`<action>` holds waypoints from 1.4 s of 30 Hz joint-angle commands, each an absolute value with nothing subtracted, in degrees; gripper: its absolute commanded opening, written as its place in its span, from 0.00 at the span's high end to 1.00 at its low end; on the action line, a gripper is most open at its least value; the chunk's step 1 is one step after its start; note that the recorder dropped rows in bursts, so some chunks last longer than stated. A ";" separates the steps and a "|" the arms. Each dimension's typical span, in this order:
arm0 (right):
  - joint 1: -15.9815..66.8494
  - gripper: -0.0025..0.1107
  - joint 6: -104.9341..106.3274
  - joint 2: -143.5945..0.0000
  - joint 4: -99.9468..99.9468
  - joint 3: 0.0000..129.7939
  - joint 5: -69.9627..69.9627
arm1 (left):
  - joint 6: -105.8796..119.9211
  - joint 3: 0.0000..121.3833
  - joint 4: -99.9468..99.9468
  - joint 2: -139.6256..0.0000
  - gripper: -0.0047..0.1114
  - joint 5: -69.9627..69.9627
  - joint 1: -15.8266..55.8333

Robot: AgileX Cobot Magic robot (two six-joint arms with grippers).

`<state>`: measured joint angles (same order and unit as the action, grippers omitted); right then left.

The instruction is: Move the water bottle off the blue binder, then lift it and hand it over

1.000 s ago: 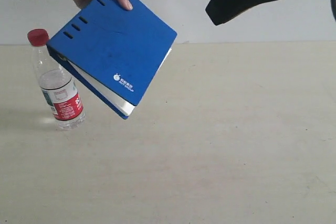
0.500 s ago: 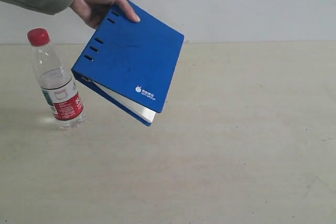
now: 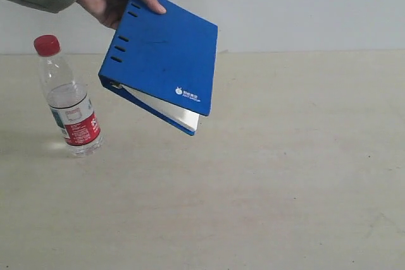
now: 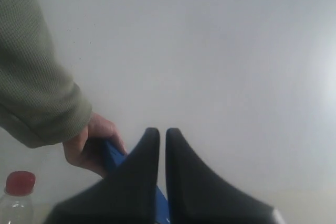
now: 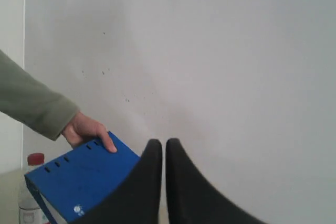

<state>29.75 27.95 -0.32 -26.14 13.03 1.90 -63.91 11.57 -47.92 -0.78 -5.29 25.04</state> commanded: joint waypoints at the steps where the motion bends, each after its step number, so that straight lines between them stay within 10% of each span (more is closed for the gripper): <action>1: 29.86 0.98 28.30 0.00 -25.40 6.81 7.45 | -63.77 11.31 -48.04 -0.48 0.92 -6.04 25.24; 25: 29.86 0.98 26.28 0.00 -29.52 1.89 7.22 | -62.81 7.93 -25.70 -0.37 0.92 -6.66 25.24; 34: 29.86 0.98 26.16 0.00 -29.52 1.89 7.22 | 5.47 0.51 8.68 -0.37 0.92 -3.09 25.13; 42: 29.86 0.98 26.16 0.00 -29.52 1.89 7.11 | 0.00 0.00 0.00 -0.37 0.92 4.03 13.76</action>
<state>29.75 26.33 -0.23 -29.47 2.01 7.20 3.16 0.15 2.72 -0.67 2.38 18.53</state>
